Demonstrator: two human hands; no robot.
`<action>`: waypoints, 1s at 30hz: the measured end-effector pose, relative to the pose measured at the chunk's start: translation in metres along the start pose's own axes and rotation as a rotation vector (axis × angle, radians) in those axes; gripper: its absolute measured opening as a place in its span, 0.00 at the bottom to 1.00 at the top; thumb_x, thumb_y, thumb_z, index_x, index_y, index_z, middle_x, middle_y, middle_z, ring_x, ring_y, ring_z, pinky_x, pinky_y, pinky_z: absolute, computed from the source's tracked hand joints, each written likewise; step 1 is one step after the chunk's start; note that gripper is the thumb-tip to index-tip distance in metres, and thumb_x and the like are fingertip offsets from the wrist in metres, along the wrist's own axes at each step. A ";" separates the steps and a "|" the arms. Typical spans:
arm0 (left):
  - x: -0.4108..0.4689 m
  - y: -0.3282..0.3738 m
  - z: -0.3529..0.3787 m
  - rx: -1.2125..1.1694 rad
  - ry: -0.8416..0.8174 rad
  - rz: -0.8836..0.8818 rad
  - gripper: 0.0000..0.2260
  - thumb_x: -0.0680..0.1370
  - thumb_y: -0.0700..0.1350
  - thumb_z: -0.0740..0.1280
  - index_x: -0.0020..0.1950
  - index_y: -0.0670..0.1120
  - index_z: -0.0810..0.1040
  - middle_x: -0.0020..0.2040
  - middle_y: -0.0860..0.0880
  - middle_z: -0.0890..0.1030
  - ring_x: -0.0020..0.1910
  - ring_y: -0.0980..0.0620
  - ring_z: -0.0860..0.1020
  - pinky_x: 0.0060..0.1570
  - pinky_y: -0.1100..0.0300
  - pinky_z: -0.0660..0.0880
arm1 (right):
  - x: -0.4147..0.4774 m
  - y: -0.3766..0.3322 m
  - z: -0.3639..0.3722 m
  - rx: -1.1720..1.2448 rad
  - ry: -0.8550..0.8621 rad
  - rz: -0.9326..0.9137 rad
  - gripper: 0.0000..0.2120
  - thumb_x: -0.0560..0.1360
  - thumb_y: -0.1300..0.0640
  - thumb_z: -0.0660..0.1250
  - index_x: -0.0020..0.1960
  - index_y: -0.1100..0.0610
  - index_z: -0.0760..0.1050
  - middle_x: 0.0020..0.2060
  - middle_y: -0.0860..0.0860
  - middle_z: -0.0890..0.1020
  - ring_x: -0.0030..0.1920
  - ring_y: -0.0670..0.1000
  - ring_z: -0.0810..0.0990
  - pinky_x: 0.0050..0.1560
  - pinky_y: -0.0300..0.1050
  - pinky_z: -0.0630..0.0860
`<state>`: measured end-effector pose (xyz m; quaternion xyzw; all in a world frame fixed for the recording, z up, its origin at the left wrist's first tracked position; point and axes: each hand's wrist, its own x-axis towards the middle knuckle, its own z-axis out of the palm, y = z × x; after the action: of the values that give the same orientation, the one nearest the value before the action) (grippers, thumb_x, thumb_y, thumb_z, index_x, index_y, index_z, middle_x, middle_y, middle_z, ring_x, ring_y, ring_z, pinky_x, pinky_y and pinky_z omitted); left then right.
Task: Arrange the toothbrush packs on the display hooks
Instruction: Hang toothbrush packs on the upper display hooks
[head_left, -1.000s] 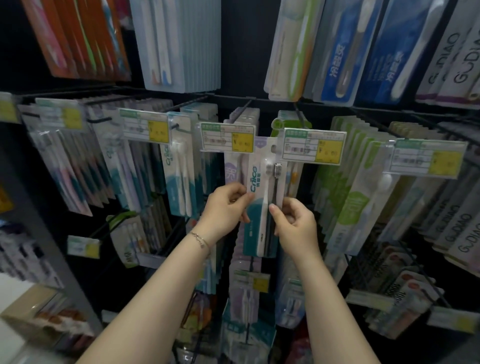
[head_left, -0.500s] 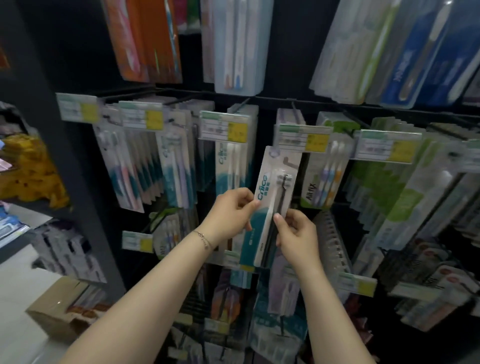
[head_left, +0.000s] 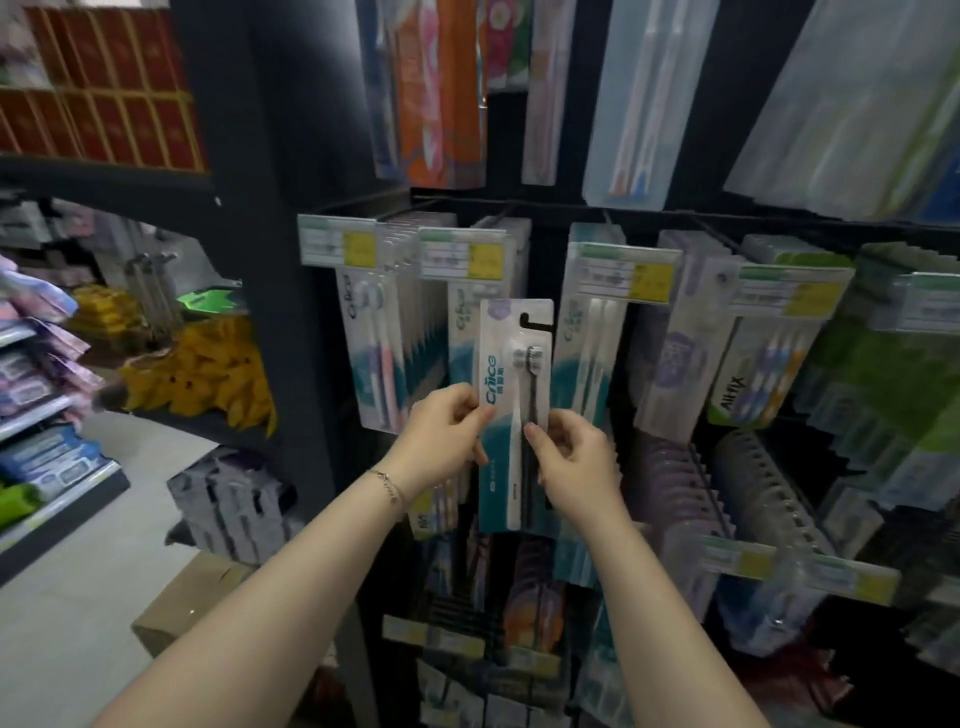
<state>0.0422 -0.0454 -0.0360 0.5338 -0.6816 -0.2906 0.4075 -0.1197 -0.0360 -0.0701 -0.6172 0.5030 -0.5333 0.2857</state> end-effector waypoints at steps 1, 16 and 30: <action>0.000 -0.005 -0.006 -0.021 0.005 -0.015 0.10 0.80 0.47 0.63 0.44 0.41 0.75 0.34 0.45 0.82 0.32 0.51 0.83 0.40 0.53 0.80 | 0.003 -0.004 0.007 -0.014 -0.021 -0.006 0.07 0.78 0.54 0.66 0.41 0.48 0.74 0.33 0.49 0.78 0.33 0.50 0.77 0.36 0.46 0.73; 0.046 -0.014 -0.038 -0.250 0.100 -0.050 0.07 0.82 0.44 0.60 0.45 0.44 0.73 0.38 0.50 0.80 0.31 0.52 0.80 0.32 0.64 0.75 | 0.066 -0.043 0.033 -0.204 -0.041 -0.088 0.01 0.78 0.54 0.65 0.48 0.51 0.75 0.37 0.41 0.76 0.38 0.40 0.74 0.36 0.30 0.68; 0.074 -0.010 -0.027 -0.074 0.053 0.016 0.06 0.81 0.46 0.60 0.51 0.47 0.76 0.43 0.40 0.81 0.34 0.51 0.79 0.43 0.47 0.79 | 0.073 -0.020 0.032 -0.106 0.055 -0.083 0.03 0.79 0.56 0.65 0.47 0.53 0.74 0.35 0.42 0.76 0.34 0.34 0.75 0.32 0.26 0.68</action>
<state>0.0631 -0.1180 -0.0129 0.5205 -0.6634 -0.2982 0.4473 -0.0882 -0.1035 -0.0340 -0.6369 0.5123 -0.5340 0.2162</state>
